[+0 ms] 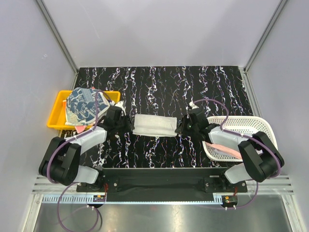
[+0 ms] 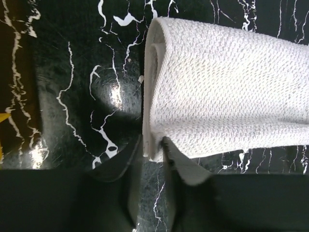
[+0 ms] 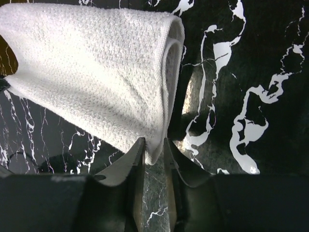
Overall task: Fold and stack the towels
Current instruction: Fold the towel, then smooth out wrinkles on the folded towel
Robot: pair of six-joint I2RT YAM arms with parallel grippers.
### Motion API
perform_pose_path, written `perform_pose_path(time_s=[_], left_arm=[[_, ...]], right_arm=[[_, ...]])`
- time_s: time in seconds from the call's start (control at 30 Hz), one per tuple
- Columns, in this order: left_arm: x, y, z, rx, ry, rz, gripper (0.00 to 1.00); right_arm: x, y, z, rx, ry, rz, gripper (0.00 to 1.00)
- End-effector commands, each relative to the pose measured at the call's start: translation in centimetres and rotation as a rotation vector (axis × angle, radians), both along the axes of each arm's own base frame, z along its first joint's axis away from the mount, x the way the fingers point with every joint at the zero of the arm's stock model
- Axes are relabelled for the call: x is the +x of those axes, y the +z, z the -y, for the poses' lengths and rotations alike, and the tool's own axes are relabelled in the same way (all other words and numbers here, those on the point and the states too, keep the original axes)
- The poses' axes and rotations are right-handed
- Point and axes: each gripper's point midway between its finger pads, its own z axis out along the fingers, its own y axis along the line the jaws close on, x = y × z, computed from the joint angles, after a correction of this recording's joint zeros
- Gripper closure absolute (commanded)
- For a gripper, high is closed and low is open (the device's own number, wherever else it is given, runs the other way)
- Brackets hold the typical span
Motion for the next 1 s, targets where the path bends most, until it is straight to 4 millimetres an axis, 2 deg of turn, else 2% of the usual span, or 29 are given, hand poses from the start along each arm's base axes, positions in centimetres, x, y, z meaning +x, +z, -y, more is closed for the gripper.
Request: perform_pose_path(time_s=[0.0,0.03,0.07,0.13,0.17,0.2,0.27,0.33,0.37,0.47,0.5,0.57,0.6,0.67,0.7,0.8,0.87,0.97], left_arm=[[1.0,3.2,-0.6,0.013,0.026,0.092,0.69],[1.1,3.8,-0.6,0.010,0.029,0.099,0.69],[1.5,5.5,-0.4,0.002,0.027,0.132,0.69],[1.4,6.6,-0.1,0.001,0.020,0.133,0.71],[1.7,7.8,0.8,-0.014,0.006,0.155,0.72],[1.8,8.0,1.3,-0.014,-0.005,0.157,0.74],[2.2,8.5,2.4,-0.013,-0.013,0.161,0.76],[2.8,8.2,4.2,-0.001,-0.044,0.137,0.82],[2.7,7.7,5.0,0.007,-0.055,0.119,0.83],[3.2,5.1,5.3,0.052,-0.023,0.050,0.90],[3.0,4.2,5.1,0.072,-0.008,0.026,0.92],[2.2,1.5,4.5,0.107,0.018,-0.038,0.96],[2.0,0.8,4.1,0.116,0.034,-0.049,0.97],[0.9,-1.2,3.4,0.135,0.050,-0.090,0.97],[0.7,-1.6,3.2,0.141,0.057,-0.092,0.98],[0.0,-3.1,2.7,0.155,0.065,-0.122,0.98],[-0.2,-3.6,2.7,0.158,0.060,-0.137,0.98],[-0.2,-3.4,2.7,0.161,0.055,-0.134,0.98]], right_arm=[[0.5,2.4,0.1,0.017,-0.026,0.061,0.71],[0.2,2.4,0.5,0.001,-0.032,0.049,0.68],[0.1,3.1,0.9,-0.012,-0.045,0.062,0.65],[0.0,3.8,1.7,-0.037,-0.071,0.061,0.65],[0.1,4.2,1.9,-0.037,-0.079,0.071,0.65],[0.3,5.3,1.6,-0.022,-0.077,0.092,0.66],[1.0,5.9,1.7,-0.033,-0.096,0.103,0.67],[1.7,6.5,0.6,-0.027,-0.083,0.103,0.70],[1.8,6.6,0.2,-0.024,-0.076,0.102,0.70],[2.1,6.0,-1.6,-0.015,-0.052,0.090,0.70],[2.0,4.8,-2.0,-0.028,-0.040,0.064,0.71],[1.9,3.7,-2.5,-0.022,-0.040,0.046,0.71],[0.8,2.0,-2.6,-0.025,-0.019,-0.003,0.72],[0.1,0.8,-2.7,-0.017,-0.013,-0.025,0.72],[-0.8,-0.5,-2.1,-0.035,-0.018,-0.062,0.72],[-1.1,-1.7,-1.9,-0.040,-0.024,-0.072,0.72],[-1.2,-1.9,-1.9,-0.045,-0.021,-0.079,0.72],[-1.2,-1.0,-1.4,-0.063,-0.033,-0.068,0.71]])
